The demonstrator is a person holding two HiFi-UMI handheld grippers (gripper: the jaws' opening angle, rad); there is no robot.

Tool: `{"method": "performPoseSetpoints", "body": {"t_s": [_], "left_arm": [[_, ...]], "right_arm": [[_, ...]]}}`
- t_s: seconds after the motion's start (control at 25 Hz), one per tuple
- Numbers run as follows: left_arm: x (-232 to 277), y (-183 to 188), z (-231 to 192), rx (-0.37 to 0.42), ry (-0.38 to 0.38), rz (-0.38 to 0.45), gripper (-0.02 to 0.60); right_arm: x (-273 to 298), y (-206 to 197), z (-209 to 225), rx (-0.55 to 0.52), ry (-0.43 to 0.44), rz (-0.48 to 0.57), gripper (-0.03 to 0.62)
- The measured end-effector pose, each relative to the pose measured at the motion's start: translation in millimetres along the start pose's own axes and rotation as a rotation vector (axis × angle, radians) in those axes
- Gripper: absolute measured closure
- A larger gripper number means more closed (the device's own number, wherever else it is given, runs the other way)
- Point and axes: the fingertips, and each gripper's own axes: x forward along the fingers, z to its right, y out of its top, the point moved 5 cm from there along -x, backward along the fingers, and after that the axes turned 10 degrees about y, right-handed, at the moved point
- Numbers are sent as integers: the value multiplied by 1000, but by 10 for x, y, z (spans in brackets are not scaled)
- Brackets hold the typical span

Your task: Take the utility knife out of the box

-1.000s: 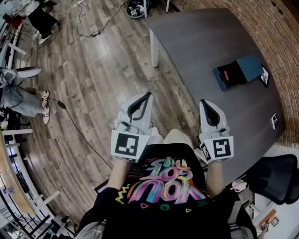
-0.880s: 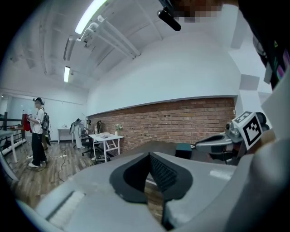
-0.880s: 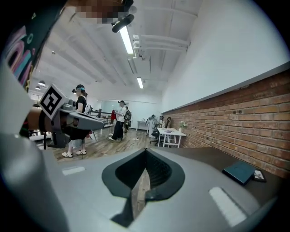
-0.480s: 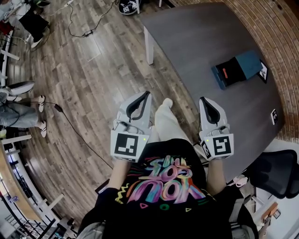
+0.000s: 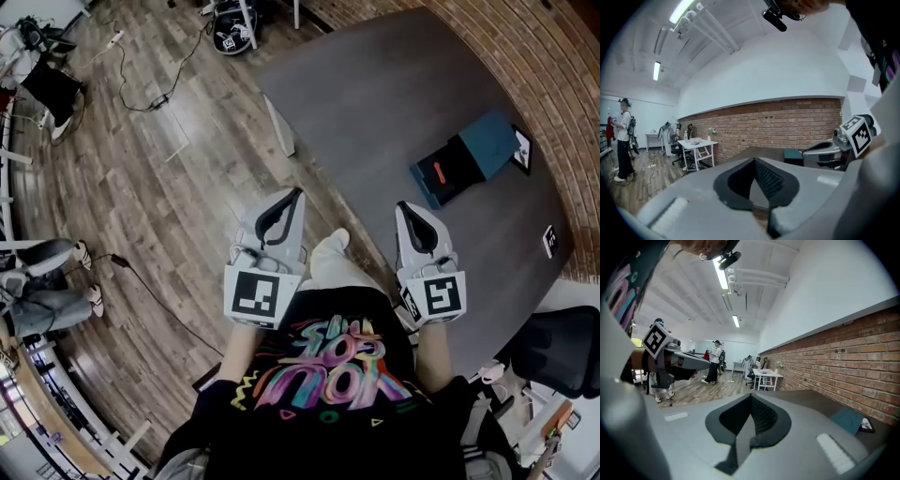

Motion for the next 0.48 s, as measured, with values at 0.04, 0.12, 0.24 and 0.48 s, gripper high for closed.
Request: {"method": "performPoseSetpoints", "body": {"t_s": [0.04, 0.12, 0.24, 0.48], "left_arm": [[152, 59, 16, 7, -15, 3, 580], [454, 165, 62, 26, -50, 6, 580], [875, 325, 179, 56, -109, 10, 580], [1561, 557, 565, 107, -254, 12, 580]], "right_arm": [[43, 3, 123, 0, -10, -4, 594], [106, 14, 375, 8, -43, -2, 594], [141, 63, 738, 25, -102, 18, 594], [48, 94, 1319, 71, -237, 45, 594]]}}
